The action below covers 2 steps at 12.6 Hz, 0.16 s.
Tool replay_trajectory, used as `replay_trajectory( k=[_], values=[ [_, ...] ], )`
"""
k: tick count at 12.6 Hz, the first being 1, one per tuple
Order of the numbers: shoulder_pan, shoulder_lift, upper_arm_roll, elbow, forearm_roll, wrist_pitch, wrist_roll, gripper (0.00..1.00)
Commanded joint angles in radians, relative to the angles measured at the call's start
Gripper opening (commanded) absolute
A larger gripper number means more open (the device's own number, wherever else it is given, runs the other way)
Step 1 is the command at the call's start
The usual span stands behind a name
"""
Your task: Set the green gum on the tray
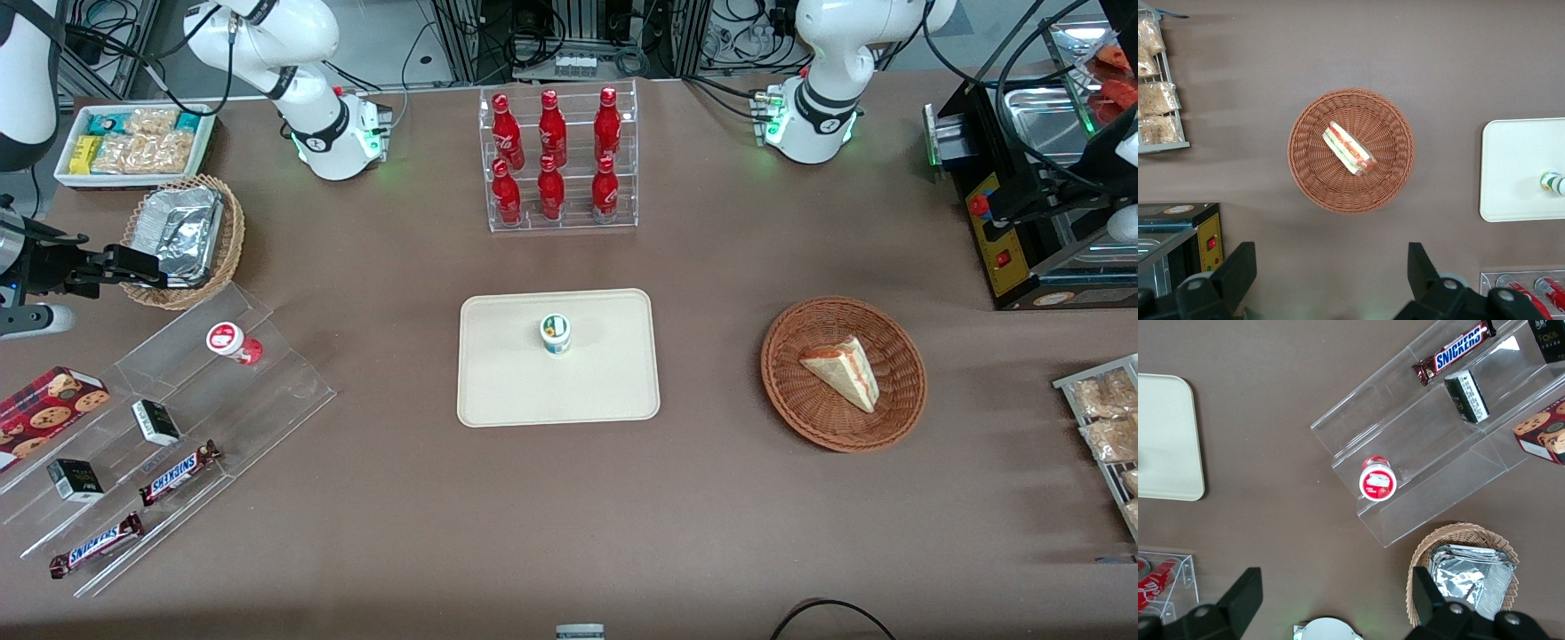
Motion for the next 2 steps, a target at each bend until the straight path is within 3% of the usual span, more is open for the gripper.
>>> replay_trajectory(
  k=[1,2],
  values=[
    [-0.012,0.002,0.012,0.024,-0.007,-0.029,0.059,1.0],
    [-0.012,0.002,0.012,0.024,-0.007,-0.029,0.059,1.0]
  ],
)
